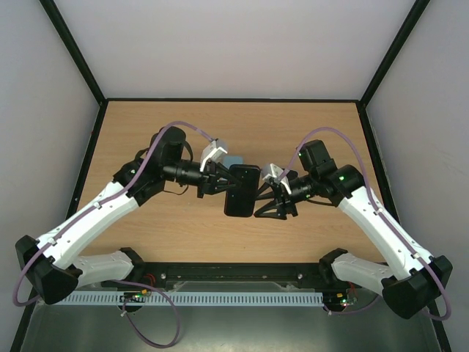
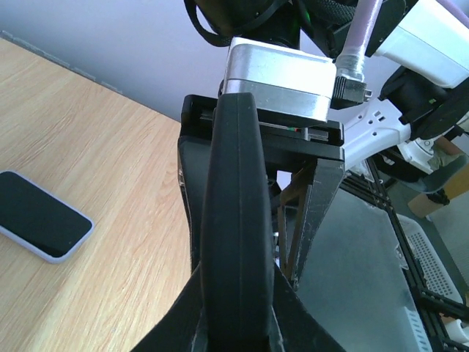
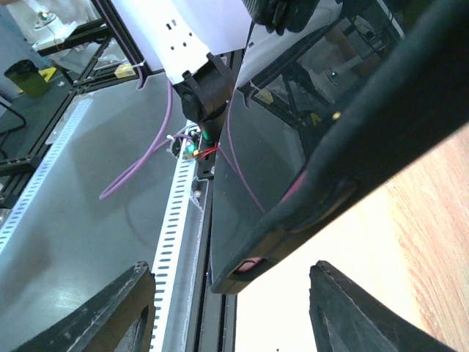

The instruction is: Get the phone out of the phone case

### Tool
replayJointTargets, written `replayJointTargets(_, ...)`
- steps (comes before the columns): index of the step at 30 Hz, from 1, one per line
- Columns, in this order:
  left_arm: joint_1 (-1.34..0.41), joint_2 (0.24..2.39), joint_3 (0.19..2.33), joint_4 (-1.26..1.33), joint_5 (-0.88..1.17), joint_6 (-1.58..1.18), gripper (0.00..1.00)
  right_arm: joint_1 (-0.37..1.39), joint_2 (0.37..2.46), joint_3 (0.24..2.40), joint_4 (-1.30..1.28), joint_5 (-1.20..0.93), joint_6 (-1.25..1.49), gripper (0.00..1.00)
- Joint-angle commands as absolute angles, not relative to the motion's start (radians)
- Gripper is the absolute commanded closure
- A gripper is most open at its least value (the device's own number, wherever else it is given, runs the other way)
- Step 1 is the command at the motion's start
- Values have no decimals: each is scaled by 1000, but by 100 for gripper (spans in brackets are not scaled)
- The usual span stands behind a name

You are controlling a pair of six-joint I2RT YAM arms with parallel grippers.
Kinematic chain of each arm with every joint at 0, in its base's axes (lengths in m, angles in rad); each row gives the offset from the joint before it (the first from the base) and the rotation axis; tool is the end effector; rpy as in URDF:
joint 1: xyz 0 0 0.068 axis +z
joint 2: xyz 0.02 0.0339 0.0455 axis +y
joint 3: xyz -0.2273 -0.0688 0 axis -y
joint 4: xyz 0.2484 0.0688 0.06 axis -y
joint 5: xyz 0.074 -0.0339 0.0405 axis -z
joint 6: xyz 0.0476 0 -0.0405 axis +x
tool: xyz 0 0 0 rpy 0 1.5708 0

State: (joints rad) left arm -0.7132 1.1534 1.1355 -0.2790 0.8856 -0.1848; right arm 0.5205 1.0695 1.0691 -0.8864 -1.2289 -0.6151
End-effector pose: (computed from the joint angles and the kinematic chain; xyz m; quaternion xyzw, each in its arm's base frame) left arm 0.1853 -0.2090 0.3464 0.4357 0.6346 -0.5436 0.3346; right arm 0.1651 0.1463 0.3030 -0.5770 0.5450 0.5296 0.2994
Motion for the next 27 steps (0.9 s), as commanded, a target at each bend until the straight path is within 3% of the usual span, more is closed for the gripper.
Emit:
replayJointTargets(1, -717, 1147, 1222, -260, 914, -145, 97, 541, 1077, 1093, -940, -1240, -647, 46)
replayJointTargets(13, -703, 1101, 1159, -49, 920, -332, 97, 563, 1072, 1034, -849, -1324, -613, 59)
replayJointTargets(16, -689, 1075, 1137, -11, 892, -371, 97, 563, 1071, 1050, -864, -1346, -618, 48)
replayJointTargets(19, -671, 1050, 1099, 48, 909, -418, 97, 563, 1068, 1085, -922, -1344, -655, 46)
replayJointTargets(27, -649, 1045, 1045, 134, 964, -472, 97, 563, 1056, 1063, -934, -1388, -676, 59)
